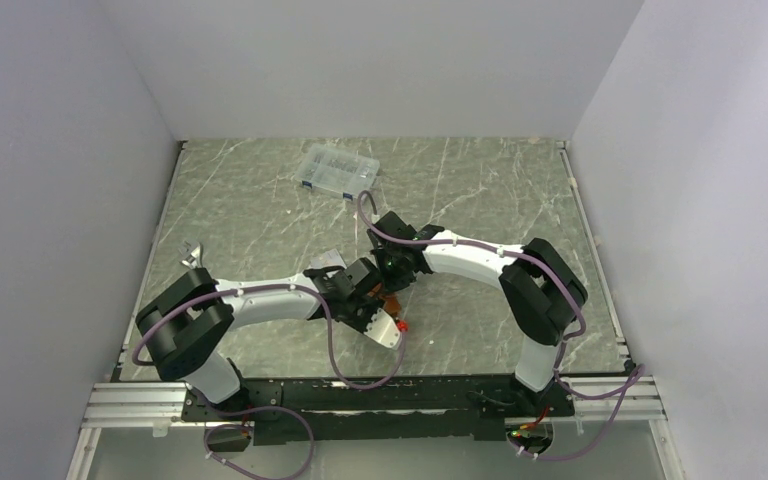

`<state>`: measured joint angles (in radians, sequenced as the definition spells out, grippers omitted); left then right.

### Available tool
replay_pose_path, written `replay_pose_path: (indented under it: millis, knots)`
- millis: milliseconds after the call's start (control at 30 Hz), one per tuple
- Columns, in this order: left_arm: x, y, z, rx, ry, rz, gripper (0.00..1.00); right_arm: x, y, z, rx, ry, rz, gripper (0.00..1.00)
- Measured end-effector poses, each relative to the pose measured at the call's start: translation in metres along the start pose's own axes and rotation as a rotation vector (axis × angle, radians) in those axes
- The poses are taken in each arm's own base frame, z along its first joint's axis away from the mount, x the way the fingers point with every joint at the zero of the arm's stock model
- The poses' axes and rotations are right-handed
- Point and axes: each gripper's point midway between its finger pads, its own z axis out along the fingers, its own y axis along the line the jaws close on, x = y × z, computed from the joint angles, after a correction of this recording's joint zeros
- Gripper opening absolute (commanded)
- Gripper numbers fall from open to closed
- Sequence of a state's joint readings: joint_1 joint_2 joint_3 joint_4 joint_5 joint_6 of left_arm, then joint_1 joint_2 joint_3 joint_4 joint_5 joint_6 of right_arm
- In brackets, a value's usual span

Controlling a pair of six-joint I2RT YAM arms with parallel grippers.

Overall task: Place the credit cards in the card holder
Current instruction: Close the card holder at the center of the board.

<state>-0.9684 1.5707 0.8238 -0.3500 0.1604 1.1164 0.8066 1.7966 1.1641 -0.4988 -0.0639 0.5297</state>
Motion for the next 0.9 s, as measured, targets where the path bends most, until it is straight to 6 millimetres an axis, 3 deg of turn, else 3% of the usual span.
replay_pose_path:
  millis: [900]
  knots:
    - [0.001,-0.002,-0.001,-0.006,-0.005,0.044,0.02,-0.003,0.005,0.011,0.013,0.063,-0.080,0.00]
